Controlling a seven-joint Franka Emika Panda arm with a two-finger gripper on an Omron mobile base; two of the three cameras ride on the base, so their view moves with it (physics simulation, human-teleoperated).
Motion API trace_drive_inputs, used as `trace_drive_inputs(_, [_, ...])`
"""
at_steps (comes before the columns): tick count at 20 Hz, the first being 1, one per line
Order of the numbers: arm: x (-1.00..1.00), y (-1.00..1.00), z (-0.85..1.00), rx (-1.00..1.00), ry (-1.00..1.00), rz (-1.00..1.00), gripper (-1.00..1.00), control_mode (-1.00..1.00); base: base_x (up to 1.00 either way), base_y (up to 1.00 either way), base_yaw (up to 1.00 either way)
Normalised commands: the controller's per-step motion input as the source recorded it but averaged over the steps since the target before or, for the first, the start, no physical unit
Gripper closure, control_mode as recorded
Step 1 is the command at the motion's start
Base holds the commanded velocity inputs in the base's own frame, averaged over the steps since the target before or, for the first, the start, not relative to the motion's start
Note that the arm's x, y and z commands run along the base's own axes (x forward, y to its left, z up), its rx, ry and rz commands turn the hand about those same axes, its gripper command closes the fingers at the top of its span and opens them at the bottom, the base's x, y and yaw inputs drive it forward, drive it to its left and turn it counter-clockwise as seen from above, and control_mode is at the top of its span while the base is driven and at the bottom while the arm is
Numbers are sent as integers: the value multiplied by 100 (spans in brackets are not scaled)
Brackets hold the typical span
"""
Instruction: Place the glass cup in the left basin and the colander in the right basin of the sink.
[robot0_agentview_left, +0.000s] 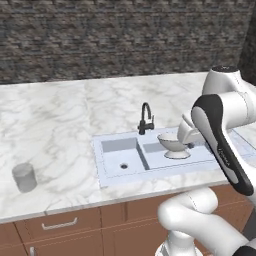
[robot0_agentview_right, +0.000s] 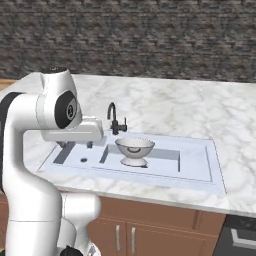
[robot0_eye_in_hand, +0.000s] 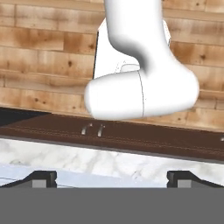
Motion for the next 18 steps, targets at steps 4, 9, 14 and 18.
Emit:
trace_drive_inputs(4, [0,0,0,0,0,0,-100,100,0,56,-5])
trace_drive_inputs(9, [0,0,0,0,0,0,-100,100,0,49,-1])
trace_drive_inputs(14, [0,0,0,0,0,0,-100,100,1,53,0])
trace_drive_inputs(18, [0,0,0,0,0,0,-100,100,7,49,0])
